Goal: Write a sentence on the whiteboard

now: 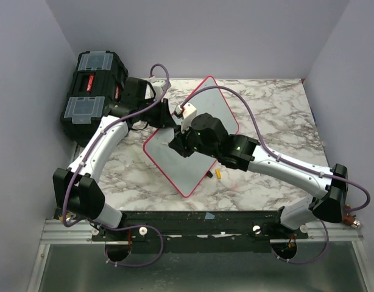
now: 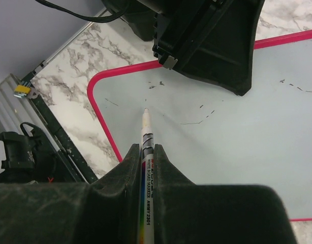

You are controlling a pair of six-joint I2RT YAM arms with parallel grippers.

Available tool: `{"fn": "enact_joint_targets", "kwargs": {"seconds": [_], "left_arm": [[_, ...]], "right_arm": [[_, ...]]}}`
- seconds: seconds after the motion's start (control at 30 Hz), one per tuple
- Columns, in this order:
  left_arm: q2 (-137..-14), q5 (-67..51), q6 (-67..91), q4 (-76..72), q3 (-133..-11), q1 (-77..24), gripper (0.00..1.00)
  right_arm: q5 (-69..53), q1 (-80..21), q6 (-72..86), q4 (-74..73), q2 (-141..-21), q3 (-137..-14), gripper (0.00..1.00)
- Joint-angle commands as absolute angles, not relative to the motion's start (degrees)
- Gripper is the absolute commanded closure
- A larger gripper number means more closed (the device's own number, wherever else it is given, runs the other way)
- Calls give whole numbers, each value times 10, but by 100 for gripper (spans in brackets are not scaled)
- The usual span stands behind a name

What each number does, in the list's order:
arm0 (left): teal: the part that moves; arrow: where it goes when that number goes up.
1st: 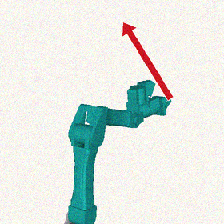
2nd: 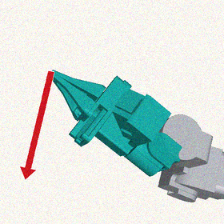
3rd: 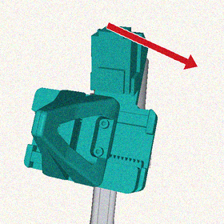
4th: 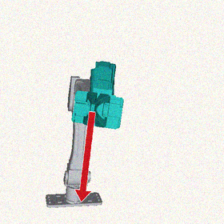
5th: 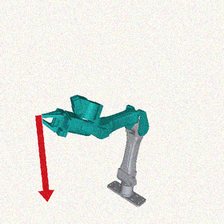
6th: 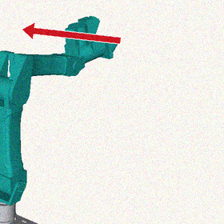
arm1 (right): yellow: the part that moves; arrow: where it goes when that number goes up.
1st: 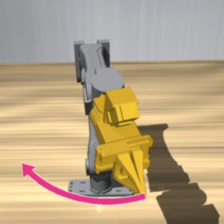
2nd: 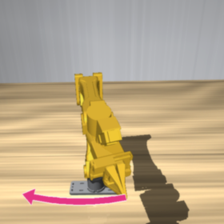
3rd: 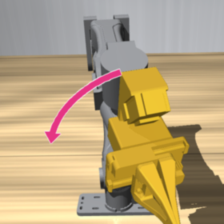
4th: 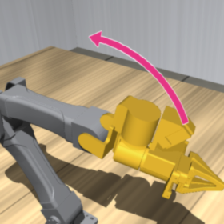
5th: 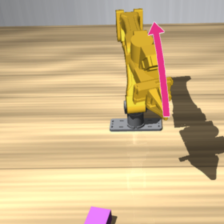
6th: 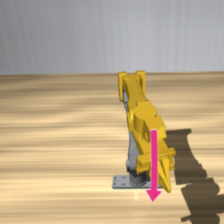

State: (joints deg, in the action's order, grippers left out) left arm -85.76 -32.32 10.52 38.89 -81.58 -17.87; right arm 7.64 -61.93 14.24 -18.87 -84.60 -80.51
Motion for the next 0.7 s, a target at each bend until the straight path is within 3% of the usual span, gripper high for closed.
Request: {"fn": "enact_joint_targets", "kwargs": {"seconds": [0.0,0.67], "left_arm": [[-841,-244,31,405,-799,-183,100],[-831,-250,38,401,-794,-185,100]], "right_arm": [[92,-628,133,-159,-857,-804,99],[95,-630,149,-171,-895,-815,99]]}}
